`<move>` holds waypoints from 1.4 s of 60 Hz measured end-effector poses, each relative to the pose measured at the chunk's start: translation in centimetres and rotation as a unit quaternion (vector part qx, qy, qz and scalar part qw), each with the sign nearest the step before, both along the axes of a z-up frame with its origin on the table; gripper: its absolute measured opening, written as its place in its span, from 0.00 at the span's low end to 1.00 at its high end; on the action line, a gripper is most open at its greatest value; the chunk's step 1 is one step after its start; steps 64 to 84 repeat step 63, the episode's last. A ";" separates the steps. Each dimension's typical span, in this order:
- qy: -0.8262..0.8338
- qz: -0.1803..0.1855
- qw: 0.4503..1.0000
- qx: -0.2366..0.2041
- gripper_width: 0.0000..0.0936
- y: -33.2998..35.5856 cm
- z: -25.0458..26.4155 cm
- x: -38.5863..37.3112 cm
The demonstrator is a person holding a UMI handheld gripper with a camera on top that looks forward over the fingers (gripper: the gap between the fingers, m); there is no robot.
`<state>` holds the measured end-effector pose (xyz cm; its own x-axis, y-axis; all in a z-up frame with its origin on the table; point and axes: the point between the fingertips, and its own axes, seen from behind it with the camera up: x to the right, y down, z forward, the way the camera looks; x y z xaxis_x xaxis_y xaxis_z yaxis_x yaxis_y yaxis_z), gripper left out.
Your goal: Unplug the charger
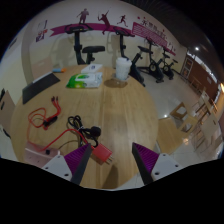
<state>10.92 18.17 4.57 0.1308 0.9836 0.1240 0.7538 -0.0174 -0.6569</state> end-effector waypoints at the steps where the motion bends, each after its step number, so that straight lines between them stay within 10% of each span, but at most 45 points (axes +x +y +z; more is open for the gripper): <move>1: 0.004 0.002 1.000 0.000 0.92 0.0 0.8 0.5; 29: 0.145 0.090 0.985 -0.029 0.91 -4.5 26.4 24.6; 84: 0.155 0.090 0.983 -0.038 0.91 -4.7 26.4 30.6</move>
